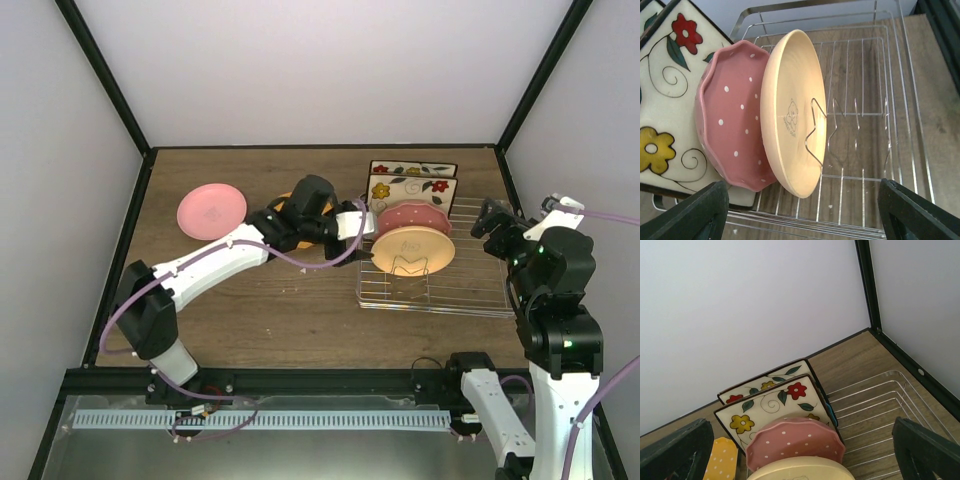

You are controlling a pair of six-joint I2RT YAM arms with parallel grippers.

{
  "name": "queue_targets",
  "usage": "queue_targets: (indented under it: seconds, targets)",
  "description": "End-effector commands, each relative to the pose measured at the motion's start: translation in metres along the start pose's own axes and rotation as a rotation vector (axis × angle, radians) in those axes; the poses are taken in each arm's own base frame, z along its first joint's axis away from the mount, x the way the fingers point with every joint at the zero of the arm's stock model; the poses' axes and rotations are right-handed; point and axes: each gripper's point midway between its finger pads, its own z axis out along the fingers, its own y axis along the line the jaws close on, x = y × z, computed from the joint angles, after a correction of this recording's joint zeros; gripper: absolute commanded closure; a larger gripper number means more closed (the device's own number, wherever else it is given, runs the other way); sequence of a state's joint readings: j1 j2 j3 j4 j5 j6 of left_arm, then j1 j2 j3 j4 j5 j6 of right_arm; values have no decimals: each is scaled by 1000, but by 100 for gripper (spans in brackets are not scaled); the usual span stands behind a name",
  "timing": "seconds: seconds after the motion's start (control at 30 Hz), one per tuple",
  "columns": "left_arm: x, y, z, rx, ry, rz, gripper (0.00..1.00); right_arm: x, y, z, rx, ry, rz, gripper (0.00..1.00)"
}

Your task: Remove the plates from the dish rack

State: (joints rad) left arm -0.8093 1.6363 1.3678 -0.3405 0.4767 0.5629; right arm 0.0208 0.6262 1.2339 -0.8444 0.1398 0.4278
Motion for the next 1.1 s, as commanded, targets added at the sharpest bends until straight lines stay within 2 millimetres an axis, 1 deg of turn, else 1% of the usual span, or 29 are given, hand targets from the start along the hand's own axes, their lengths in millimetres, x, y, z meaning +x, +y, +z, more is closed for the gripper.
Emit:
queue_targets:
  seconds: [0.0,0.13,0.23,0.43,0.63,0.7,0.77,0.87,0.93,1.07]
  targets:
    - [1,1,18,-37,20,177,18,-9,0,-5,5,-35,-5,0]
    - [0,-2,38,-35,32,226,20,-11,0,-7,6,-39,-9,0]
    - [4,-2,54,-34,49,237,23,-13,-2,-10,14,-44,-14,0]
    - [10,6,75,-78,64,246,30,-16,-5,-18,29,-57,-22,0]
    - [9,17,88,-132,74,227,37,-15,-9,-23,45,-58,-28,0]
    - [7,18,91,-139,74,226,37,-14,-10,-23,46,-56,-31,0]
    - [7,20,93,-145,75,220,40,-13,-10,-23,49,-54,-36,0]
    - [7,22,96,-155,80,206,50,-12,-11,-23,51,-51,-42,0]
    - [7,23,98,-164,83,193,60,-12,-11,-24,53,-50,-44,0]
    - [4,28,102,-197,92,159,83,-11,-12,-23,55,-49,-47,0]
